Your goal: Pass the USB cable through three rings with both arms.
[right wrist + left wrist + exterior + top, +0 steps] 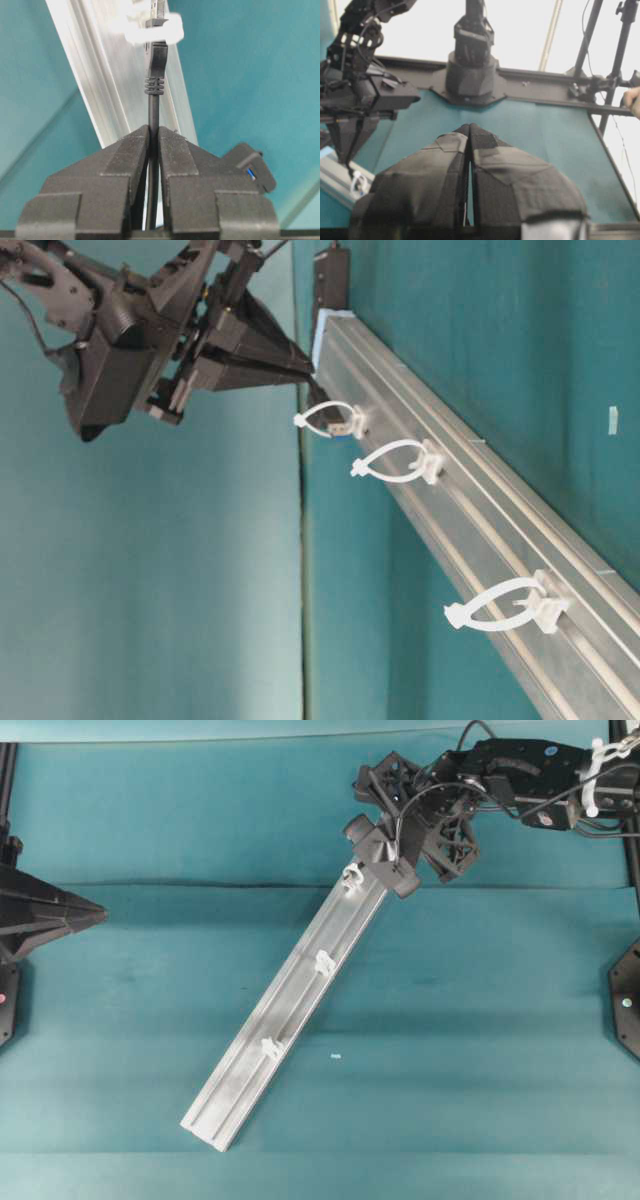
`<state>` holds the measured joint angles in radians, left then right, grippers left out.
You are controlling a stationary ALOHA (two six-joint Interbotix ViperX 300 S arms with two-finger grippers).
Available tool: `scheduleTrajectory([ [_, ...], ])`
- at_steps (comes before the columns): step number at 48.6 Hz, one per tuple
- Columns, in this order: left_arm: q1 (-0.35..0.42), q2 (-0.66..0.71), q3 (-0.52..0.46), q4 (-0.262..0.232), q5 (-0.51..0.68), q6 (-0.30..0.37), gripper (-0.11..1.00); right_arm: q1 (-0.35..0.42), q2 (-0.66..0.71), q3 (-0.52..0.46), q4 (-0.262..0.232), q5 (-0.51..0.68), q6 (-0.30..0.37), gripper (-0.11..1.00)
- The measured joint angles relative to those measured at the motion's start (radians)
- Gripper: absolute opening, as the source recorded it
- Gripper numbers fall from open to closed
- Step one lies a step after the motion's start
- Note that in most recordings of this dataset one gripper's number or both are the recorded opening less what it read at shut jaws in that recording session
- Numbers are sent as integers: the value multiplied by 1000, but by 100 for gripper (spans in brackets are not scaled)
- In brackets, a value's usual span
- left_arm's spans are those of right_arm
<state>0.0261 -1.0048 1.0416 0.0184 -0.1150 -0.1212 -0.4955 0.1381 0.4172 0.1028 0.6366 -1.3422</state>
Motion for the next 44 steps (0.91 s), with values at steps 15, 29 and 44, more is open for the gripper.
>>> scheduleTrajectory([
  [15,41,124,-5,-2,-49,-43,2,17,0,0,14,-2,0,9],
  [29,120,336,-49,-2,-92,-94,66,17,0,0,14,-5,-2,9],
  [44,190,690,-209,0,-101,-110,95,17,0,0,28,-12,-2,9],
])
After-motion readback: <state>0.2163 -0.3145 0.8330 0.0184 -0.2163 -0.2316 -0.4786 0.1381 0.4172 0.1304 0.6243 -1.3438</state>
